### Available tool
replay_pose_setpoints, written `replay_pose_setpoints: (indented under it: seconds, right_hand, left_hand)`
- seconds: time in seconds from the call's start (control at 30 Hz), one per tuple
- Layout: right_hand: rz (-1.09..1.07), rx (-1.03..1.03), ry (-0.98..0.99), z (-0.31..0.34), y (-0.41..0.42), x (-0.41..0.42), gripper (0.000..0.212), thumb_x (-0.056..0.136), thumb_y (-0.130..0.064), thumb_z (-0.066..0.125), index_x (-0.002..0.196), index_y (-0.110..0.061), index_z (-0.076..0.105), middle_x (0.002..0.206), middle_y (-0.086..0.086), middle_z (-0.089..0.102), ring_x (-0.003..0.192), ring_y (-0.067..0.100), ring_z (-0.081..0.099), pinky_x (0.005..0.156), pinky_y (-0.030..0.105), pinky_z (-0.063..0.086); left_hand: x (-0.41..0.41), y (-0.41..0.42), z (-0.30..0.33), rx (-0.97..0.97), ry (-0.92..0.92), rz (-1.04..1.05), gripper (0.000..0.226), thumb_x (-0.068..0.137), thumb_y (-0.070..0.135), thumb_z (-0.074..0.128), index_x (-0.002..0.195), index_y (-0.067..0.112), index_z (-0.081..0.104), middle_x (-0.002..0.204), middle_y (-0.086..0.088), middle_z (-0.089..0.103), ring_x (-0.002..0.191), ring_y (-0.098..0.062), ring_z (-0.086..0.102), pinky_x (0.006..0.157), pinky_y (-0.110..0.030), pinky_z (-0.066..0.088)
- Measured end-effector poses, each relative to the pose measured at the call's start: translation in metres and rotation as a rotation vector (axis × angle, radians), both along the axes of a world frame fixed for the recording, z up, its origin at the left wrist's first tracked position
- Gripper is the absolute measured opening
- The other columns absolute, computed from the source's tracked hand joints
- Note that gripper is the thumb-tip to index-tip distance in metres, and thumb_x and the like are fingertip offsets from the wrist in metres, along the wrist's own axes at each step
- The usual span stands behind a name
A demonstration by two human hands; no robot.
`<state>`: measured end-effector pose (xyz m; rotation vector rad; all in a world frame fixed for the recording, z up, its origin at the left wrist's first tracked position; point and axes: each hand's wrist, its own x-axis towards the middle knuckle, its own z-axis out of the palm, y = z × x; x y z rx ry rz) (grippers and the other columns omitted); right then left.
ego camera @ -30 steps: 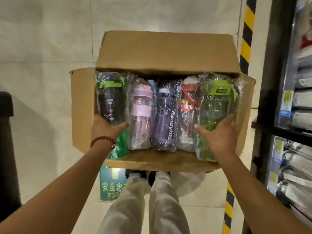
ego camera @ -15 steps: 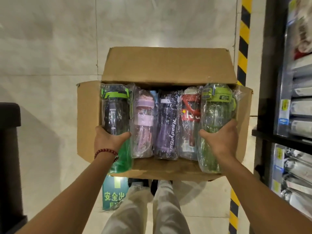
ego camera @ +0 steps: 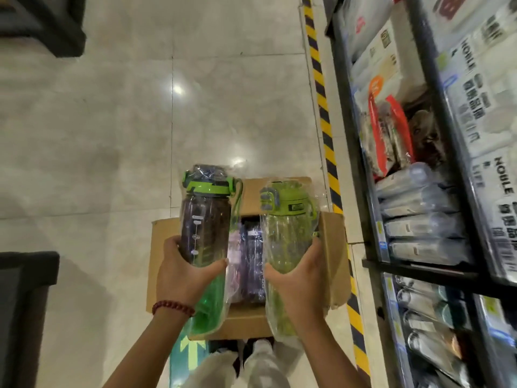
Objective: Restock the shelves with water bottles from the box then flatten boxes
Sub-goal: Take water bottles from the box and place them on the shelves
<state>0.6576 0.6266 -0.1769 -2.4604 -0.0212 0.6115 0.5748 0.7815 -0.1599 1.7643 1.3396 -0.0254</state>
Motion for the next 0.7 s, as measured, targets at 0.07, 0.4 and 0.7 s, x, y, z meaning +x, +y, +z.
replay_pose_setpoints:
  seconds: [0.07, 0.4, 0.7]
  right_hand:
    - [-0.022, 0.040, -0.023, 0.040, -0.001, 0.001, 0.106, 0.064, -0.040, 0.081, 0.145, -0.008, 0.021, 0.137, 0.014, 0.043, 0.121, 0.029, 0.047, 0.094, 0.038, 0.048]
    - [-0.203, 0.267, -0.246, 0.212, -0.038, -0.013, 0.096, 0.055, -0.040, 0.084, 0.133, -0.014, 0.034, 0.109, 0.001, 0.054, 0.098, 0.024, 0.057, 0.082, 0.035, 0.051]
    - [-0.413, 0.338, -0.329, 0.299, -0.060, -0.065, 0.094, 0.058, -0.034, 0.088, 0.133, -0.023, 0.033, 0.114, -0.001, 0.055, 0.101, 0.021, 0.057, 0.085, 0.033, 0.050]
  left_hand:
    - [0.002, -0.001, 0.041, -0.015, -0.076, -0.003, 0.074, 0.056, 0.020, 0.090, 0.109, 0.018, 0.038, 0.089, 0.013, 0.047, 0.078, -0.008, 0.051, 0.067, -0.025, 0.042]
    - [-0.006, -0.028, 0.213, -0.006, -0.358, -0.063, 0.067, 0.056, 0.011, 0.089, 0.106, 0.014, 0.045, 0.088, 0.011, 0.054, 0.085, -0.019, 0.057, 0.073, -0.027, 0.044]
    - [-0.021, -0.046, 0.277, -0.107, -0.522, -0.327, 0.069, 0.053, 0.014, 0.090, 0.105, 0.016, 0.046, 0.095, 0.002, 0.059, 0.085, -0.013, 0.061, 0.067, -0.026, 0.051]
